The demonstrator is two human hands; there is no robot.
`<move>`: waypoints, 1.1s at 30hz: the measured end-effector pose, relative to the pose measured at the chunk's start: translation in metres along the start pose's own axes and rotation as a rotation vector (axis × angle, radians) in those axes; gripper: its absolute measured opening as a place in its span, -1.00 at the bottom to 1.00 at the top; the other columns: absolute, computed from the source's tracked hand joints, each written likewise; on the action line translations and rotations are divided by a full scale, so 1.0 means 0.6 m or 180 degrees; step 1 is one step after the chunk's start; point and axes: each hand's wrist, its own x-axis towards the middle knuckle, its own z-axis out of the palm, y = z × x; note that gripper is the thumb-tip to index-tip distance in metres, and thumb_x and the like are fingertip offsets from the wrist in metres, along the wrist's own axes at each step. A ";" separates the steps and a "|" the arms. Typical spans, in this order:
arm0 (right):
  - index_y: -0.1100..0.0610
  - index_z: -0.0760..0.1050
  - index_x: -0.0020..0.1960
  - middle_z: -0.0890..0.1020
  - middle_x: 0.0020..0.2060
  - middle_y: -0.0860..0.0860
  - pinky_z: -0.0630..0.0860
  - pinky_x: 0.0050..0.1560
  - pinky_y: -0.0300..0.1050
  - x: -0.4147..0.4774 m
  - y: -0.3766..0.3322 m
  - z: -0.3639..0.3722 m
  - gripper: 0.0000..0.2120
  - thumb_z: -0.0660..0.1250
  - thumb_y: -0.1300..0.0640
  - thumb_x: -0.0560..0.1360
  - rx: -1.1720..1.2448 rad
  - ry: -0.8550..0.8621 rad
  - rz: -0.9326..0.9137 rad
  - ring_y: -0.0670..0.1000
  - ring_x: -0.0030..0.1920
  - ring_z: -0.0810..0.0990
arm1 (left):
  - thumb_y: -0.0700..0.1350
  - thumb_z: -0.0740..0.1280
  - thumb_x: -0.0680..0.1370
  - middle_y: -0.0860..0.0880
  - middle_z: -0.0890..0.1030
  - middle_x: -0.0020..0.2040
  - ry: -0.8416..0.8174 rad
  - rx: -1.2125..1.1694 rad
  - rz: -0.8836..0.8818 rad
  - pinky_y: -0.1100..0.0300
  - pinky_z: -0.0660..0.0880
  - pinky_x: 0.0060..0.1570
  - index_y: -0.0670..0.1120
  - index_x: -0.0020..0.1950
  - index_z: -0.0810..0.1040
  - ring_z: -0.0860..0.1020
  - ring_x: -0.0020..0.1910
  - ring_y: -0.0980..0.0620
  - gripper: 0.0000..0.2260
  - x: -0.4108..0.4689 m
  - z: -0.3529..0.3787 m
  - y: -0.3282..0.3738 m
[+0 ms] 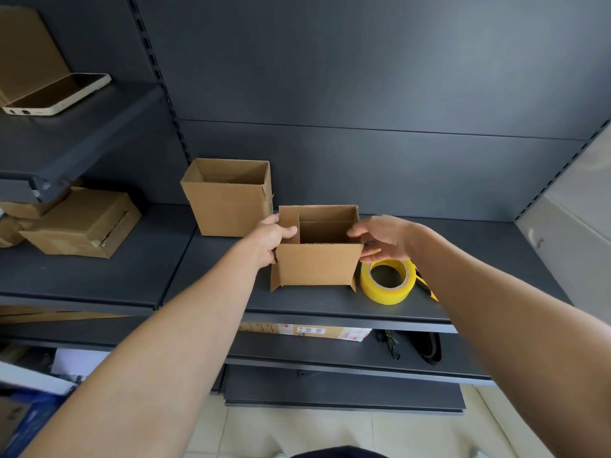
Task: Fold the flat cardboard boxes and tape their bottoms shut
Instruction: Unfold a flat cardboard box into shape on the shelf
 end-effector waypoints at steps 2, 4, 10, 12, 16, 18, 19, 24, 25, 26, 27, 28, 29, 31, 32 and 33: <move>0.15 0.43 0.26 0.57 0.15 0.13 0.57 0.08 0.03 0.003 0.004 -0.003 -0.63 0.27 -0.05 0.57 0.0306 -0.0033 0.0016 0.14 0.05 0.63 | -0.26 0.30 0.57 -0.01 0.50 0.05 0.0063 0.0100 0.0028 -0.03 0.46 0.11 -0.02 0.50 0.24 0.47 0.10 -0.07 -0.47 0.000 0.000 -0.001; 0.16 0.46 0.23 0.59 0.13 0.14 0.57 0.07 0.03 0.005 0.009 -0.004 -0.59 0.21 -0.14 0.58 0.0447 -0.0053 0.0006 0.15 0.06 0.62 | -0.29 0.34 0.54 -0.06 0.51 0.20 0.0135 0.0176 0.0007 0.00 0.46 0.19 -0.05 0.51 0.21 0.48 0.15 -0.08 -0.42 0.005 0.003 -0.008; 0.18 0.47 0.27 0.57 0.17 0.15 0.54 0.11 0.06 0.008 0.028 -0.014 -0.58 0.24 -0.10 0.58 0.0712 -0.0186 0.0046 0.16 0.14 0.57 | -0.29 0.32 0.55 -0.09 0.33 0.46 0.0132 0.0031 -0.0018 -0.06 0.32 0.39 -0.02 0.54 0.15 0.36 0.39 -0.09 -0.37 0.021 -0.001 -0.024; 0.14 0.41 0.34 0.52 0.22 0.16 0.52 0.16 0.13 0.011 0.032 -0.015 -0.57 0.27 -0.08 0.57 0.0895 -0.0205 0.0047 0.19 0.20 0.53 | -0.27 0.31 0.56 -0.09 0.33 0.47 0.0129 0.0017 -0.0015 -0.07 0.31 0.39 -0.01 0.54 0.15 0.36 0.40 -0.10 -0.39 0.026 -0.003 -0.025; -0.14 0.23 0.48 0.42 0.30 0.15 0.47 0.23 0.19 0.016 0.035 -0.016 -0.49 0.28 0.03 0.57 0.0984 -0.0317 -0.0050 0.25 0.29 0.43 | -0.23 0.29 0.58 -0.09 0.33 0.47 0.0192 0.0050 -0.0005 -0.10 0.30 0.39 0.00 0.53 0.18 0.33 0.42 -0.11 -0.44 0.031 -0.005 -0.027; -0.14 0.24 0.47 0.38 0.34 0.13 0.44 0.27 0.18 0.017 0.034 -0.014 -0.49 0.29 0.03 0.56 0.0975 -0.0311 -0.0047 0.24 0.34 0.38 | -0.21 0.28 0.58 -0.08 0.34 0.46 0.0238 0.0060 0.0020 -0.09 0.31 0.39 -0.01 0.53 0.19 0.33 0.41 -0.11 -0.46 0.033 -0.004 -0.029; -0.13 0.25 0.47 0.35 0.37 0.12 0.43 0.27 0.17 0.017 0.033 -0.012 -0.48 0.30 0.02 0.55 0.0973 -0.0301 -0.0038 0.25 0.37 0.35 | -0.20 0.28 0.59 -0.08 0.35 0.45 0.0268 0.0077 0.0038 -0.08 0.32 0.38 -0.02 0.53 0.20 0.34 0.41 -0.11 -0.47 0.033 -0.004 -0.030; -0.09 0.25 0.45 0.19 0.49 0.00 0.45 0.21 0.15 0.027 0.033 -0.003 -0.44 0.35 0.00 0.51 0.0824 -0.0215 -0.0092 0.24 0.46 0.21 | -0.18 0.31 0.58 -0.09 0.36 0.44 0.0435 0.0182 0.0048 -0.09 0.35 0.35 -0.02 0.52 0.22 0.35 0.39 -0.12 -0.47 0.040 -0.004 -0.028; -0.10 0.26 0.44 0.19 0.50 -0.01 0.43 0.25 0.17 0.031 0.036 -0.003 -0.44 0.36 -0.02 0.50 0.0904 -0.0249 -0.0105 0.24 0.46 0.22 | -0.19 0.33 0.56 -0.09 0.36 0.44 0.0403 0.0178 0.0030 -0.09 0.36 0.35 -0.02 0.52 0.22 0.36 0.38 -0.12 -0.45 0.041 -0.005 -0.027; -0.11 0.27 0.43 0.21 0.49 -0.01 0.41 0.28 0.21 0.034 0.038 -0.003 -0.45 0.36 -0.04 0.49 0.1004 -0.0298 -0.0110 0.24 0.44 0.26 | -0.21 0.36 0.54 -0.09 0.37 0.43 0.0327 0.0156 0.0014 -0.09 0.36 0.35 -0.02 0.52 0.21 0.37 0.37 -0.12 -0.40 0.043 -0.007 -0.027; -0.12 0.29 0.41 0.26 0.47 -0.01 0.38 0.30 0.25 0.036 0.039 -0.004 -0.47 0.36 -0.07 0.49 0.1068 -0.0330 -0.0112 0.24 0.41 0.30 | -0.25 0.39 0.50 -0.10 0.37 0.43 0.0216 0.0147 -0.0004 -0.09 0.37 0.34 -0.01 0.53 0.19 0.39 0.36 -0.12 -0.34 0.044 -0.009 -0.026; -0.12 0.31 0.39 0.30 0.44 -0.02 0.37 0.31 0.28 0.036 0.039 -0.005 -0.51 0.35 -0.08 0.50 0.1084 -0.0342 -0.0117 0.25 0.39 0.33 | -0.29 0.42 0.47 -0.10 0.36 0.44 0.0101 0.0181 -0.0028 -0.08 0.37 0.34 0.00 0.54 0.16 0.39 0.35 -0.11 -0.28 0.044 -0.010 -0.025; -0.11 0.32 0.37 0.34 0.41 -0.03 0.36 0.30 0.29 0.037 0.038 -0.007 -0.54 0.34 -0.09 0.51 0.1075 -0.0336 -0.0126 0.25 0.38 0.35 | -0.33 0.43 0.44 -0.10 0.33 0.46 -0.0006 0.0248 -0.0033 -0.08 0.36 0.35 0.01 0.55 0.13 0.38 0.37 -0.11 -0.22 0.044 -0.011 -0.024; -0.10 0.35 0.33 0.41 0.33 -0.05 0.37 0.30 0.31 0.036 0.034 -0.010 -0.62 0.30 -0.10 0.54 0.1025 -0.0295 -0.0147 0.25 0.33 0.40 | -0.36 0.44 0.42 -0.09 0.20 0.52 -0.0253 0.0417 -0.0029 -0.08 0.31 0.39 0.04 0.57 0.01 0.30 0.42 -0.12 -0.11 0.043 -0.010 -0.022; -0.09 0.36 0.31 0.45 0.27 -0.06 0.37 0.29 0.31 0.035 0.030 -0.012 -0.66 0.28 -0.09 0.56 0.0999 -0.0271 -0.0143 0.24 0.30 0.43 | -0.36 0.45 0.41 -0.09 0.15 0.54 -0.0380 0.0476 -0.0047 -0.08 0.28 0.40 0.06 0.57 -0.07 0.27 0.44 -0.12 -0.05 0.042 -0.009 -0.020; -0.08 0.36 0.30 0.49 0.22 -0.07 0.37 0.29 0.31 0.035 0.027 -0.013 -0.68 0.26 -0.08 0.57 0.0978 -0.0251 -0.0127 0.24 0.28 0.45 | -0.33 0.48 0.40 -0.10 0.12 0.54 -0.0484 0.0545 -0.0066 -0.08 0.26 0.42 0.08 0.57 -0.15 0.25 0.44 -0.11 0.01 0.042 -0.009 -0.018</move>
